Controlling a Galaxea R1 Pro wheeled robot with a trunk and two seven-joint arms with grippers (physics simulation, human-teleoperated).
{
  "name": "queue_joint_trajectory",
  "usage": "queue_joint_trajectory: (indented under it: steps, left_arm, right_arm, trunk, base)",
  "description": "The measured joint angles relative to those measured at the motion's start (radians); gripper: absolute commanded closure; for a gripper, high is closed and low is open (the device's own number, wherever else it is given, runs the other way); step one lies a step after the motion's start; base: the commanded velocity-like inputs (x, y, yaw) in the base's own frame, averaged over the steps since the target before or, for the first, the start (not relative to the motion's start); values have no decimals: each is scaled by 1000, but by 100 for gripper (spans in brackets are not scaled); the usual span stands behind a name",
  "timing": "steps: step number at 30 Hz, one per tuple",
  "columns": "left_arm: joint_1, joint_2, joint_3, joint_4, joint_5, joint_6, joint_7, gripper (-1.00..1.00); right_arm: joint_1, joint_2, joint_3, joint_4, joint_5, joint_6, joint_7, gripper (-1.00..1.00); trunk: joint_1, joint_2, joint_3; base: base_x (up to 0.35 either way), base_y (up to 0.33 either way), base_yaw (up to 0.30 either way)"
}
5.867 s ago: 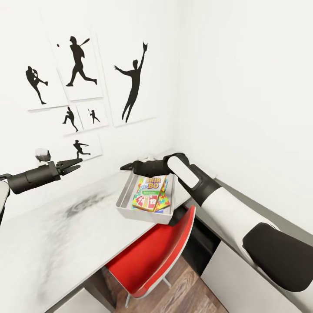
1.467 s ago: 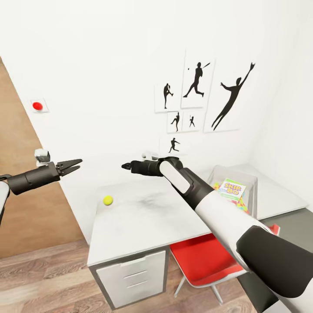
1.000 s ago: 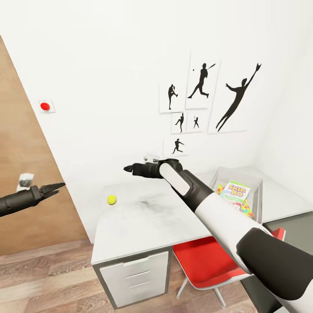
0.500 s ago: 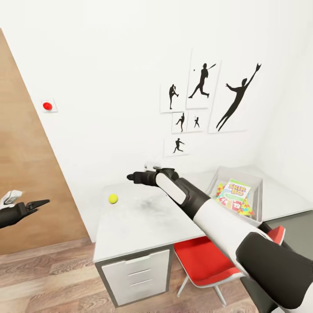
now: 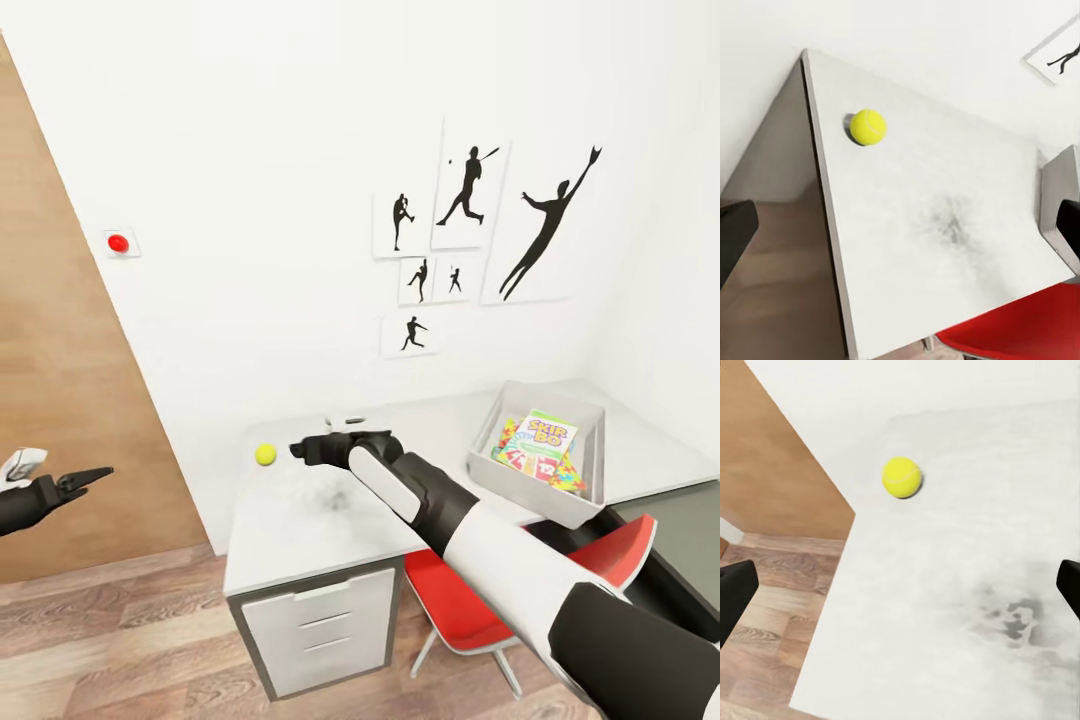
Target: Put all the toys in the child's room - the three board games (two on the bed and one on the table), the two jigsaw puzzles on the table, and the tennis ball on the table - inside the toy box on the table in the child's room.
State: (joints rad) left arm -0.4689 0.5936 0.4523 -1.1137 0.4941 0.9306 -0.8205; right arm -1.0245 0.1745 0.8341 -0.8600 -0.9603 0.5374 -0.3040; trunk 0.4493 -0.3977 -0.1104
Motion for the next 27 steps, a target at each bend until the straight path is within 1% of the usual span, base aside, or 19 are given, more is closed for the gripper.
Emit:
queue_joint_trajectory:
  steps: [1,5,11,13,15,17,19,20,22,23,27]
  left_arm:
    - [0,3,18,1,-1,0,-3,-100]
    - [1,4,57,3,-3,0,-4,-100]
    - [1,-1,68,6,-6,-1,5,-100]
    - [1,-2,69,7,-6,-2,9,-100]
    - [1,-2,70,8,-11,-2,14,-100]
    - [1,-2,71,9,-25,-4,26,-100]
    - [1,-3,72,9,-58,-6,61,-100]
    - [1,-4,72,9,-66,-7,73,-100]
    - [1,-4,73,9,-86,-18,127,-100]
    - [1,-4,73,9,-88,-21,143,-100]
    - [1,-6,74,9,-97,-37,282,-100]
  right_arm:
    - [1,0,0,-1,3,-1,0,-100]
    - [1,0,0,-1,6,-2,-1,-100]
    - [1,0,1,10,4,-23,-8,-100]
    - [1,0,1,17,4,-26,-27,-100]
    - [1,0,1,23,4,-27,-62,-100]
    - [1,0,1,24,2,-27,-109,-100]
    - [1,0,1,26,0,-26,-171,-100]
    - [1,0,1,26,-1,-26,-184,-100]
    - [1,0,2,26,-3,-26,-217,-100]
    - [1,0,2,26,-4,-25,-222,-100]
    - [1,0,3,26,-5,-16,-238,-100]
  trunk:
    - [0,0,0]
    - [0,0,0]
    - [0,0,0]
    - [0,0,0]
    - [0,0,0]
    - [0,0,0]
    - [0,0,0]
    - [0,0,0]
    - [0,0,0]
    - [0,0,0]
    - [0,0,0]
  base:
    - [-35,191,0]
    - [-21,144,0]
    - [3,27,0]
    - [67,6,0]
    - [115,3,0]
    - [148,2,0]
    - [169,1,0]
    - [176,0,0]
    - [180,0,0]
    - [182,0,0]
    - [203,15,0]
